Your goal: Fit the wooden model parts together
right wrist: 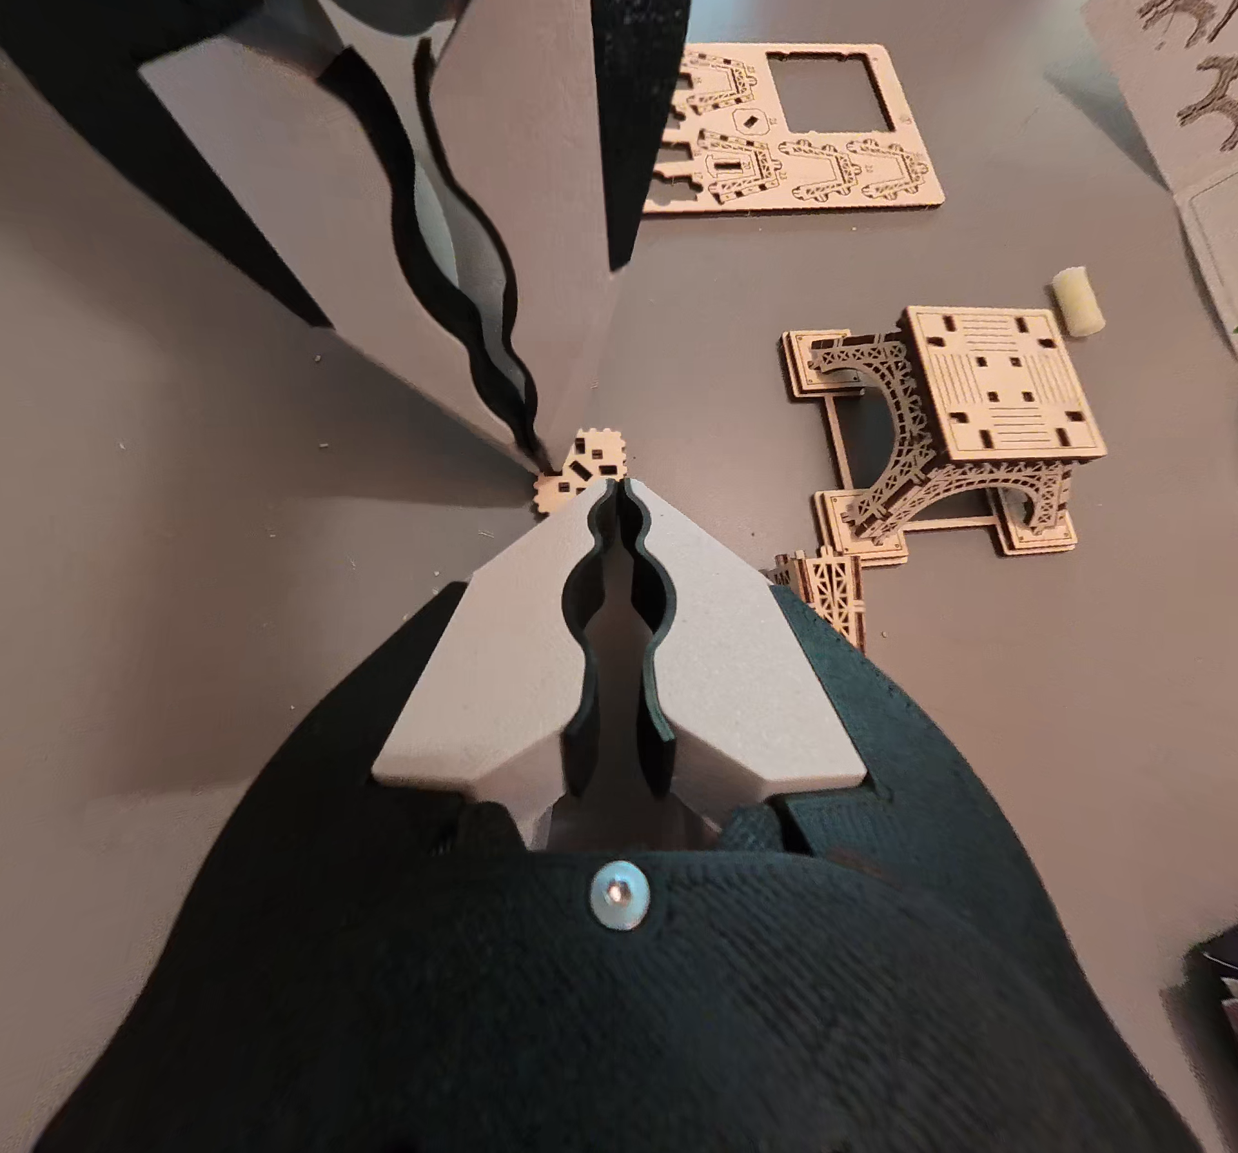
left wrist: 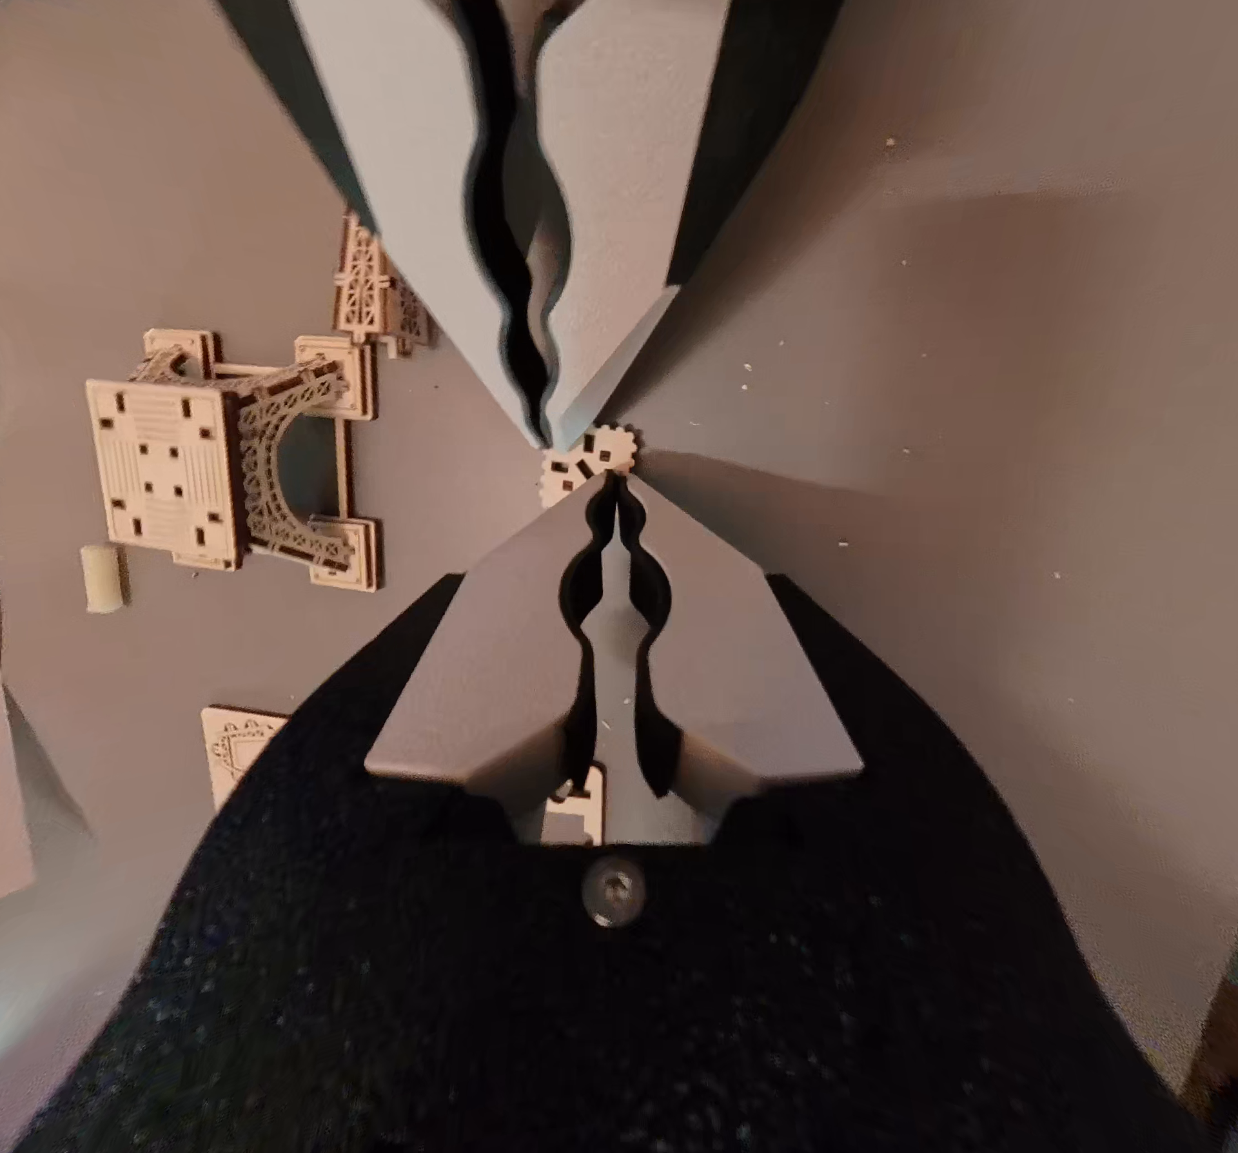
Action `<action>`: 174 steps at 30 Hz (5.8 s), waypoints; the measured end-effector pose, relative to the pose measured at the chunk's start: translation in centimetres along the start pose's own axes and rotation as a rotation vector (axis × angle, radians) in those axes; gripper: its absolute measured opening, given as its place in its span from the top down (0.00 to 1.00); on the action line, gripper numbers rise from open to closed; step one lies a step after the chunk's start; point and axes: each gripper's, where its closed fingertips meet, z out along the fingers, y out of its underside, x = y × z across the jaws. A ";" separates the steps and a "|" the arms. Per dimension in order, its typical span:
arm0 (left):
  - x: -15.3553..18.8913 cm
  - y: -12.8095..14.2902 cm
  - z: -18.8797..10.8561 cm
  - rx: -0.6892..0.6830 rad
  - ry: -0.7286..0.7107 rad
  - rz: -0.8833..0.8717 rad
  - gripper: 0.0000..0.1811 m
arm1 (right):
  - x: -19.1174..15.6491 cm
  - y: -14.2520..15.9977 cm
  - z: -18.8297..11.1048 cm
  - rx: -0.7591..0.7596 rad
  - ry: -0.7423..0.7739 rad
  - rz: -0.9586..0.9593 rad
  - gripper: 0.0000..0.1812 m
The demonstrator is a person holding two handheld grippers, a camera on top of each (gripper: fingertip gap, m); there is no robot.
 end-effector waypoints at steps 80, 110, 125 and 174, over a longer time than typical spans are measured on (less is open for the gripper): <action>-1.4 -1.6 1.2 0.437 0.031 -0.252 0.77 | 10.7 2.6 -10.7 0.190 0.566 -0.080 0.89; -1.1 -1.6 1.2 0.446 0.078 -0.239 0.84 | 12.1 4.1 -11.3 0.081 0.718 -0.166 0.92; -1.2 -1.5 1.2 0.447 0.081 -0.245 0.84 | 12.8 4.2 -12.1 0.071 0.789 -0.169 0.91; -1.2 -1.5 1.2 0.447 0.082 -0.246 0.84 | 12.6 4.1 -11.9 0.055 0.795 -0.239 0.89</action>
